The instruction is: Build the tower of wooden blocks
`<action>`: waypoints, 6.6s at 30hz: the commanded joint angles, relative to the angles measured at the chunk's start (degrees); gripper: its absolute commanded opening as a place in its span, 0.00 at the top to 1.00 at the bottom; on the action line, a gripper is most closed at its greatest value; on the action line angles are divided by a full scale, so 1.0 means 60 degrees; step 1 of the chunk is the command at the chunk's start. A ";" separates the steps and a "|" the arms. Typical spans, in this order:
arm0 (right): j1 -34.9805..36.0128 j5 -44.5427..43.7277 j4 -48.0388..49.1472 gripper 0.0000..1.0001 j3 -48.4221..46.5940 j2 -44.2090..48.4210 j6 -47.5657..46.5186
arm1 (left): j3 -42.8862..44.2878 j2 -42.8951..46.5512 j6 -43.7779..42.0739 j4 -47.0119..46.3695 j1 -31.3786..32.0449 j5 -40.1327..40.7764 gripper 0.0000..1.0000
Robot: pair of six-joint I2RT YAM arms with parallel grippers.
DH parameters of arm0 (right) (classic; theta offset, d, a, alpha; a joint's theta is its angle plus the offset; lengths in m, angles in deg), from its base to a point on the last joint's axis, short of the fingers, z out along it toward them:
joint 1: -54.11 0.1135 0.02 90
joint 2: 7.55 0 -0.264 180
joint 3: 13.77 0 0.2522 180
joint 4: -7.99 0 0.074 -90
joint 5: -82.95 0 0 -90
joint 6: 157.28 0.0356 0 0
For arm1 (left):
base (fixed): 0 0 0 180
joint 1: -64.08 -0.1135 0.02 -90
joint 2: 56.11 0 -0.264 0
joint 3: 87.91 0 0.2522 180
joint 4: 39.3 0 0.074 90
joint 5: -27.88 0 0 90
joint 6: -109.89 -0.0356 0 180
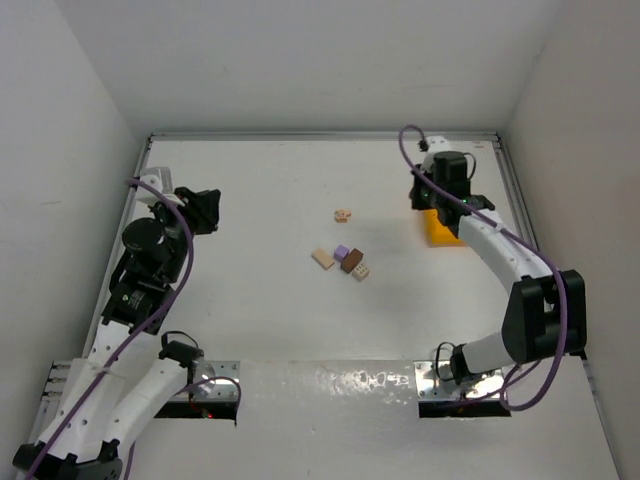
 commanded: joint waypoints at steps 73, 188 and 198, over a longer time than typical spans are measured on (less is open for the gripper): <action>0.4780 0.0265 -0.0341 0.46 0.0571 -0.2432 0.2657 | 0.0068 0.0254 0.0080 -0.0385 -0.0141 -0.0306 0.97; 0.3712 -0.1874 -0.1146 1.00 0.1551 0.2328 0.0553 | 0.0009 0.1134 -0.0170 -0.0166 0.1105 0.0632 0.91; 0.3712 -0.1027 -0.0618 0.73 0.2740 0.1584 0.1199 | 0.0024 0.0944 -0.0155 -0.0151 0.0870 0.0397 0.91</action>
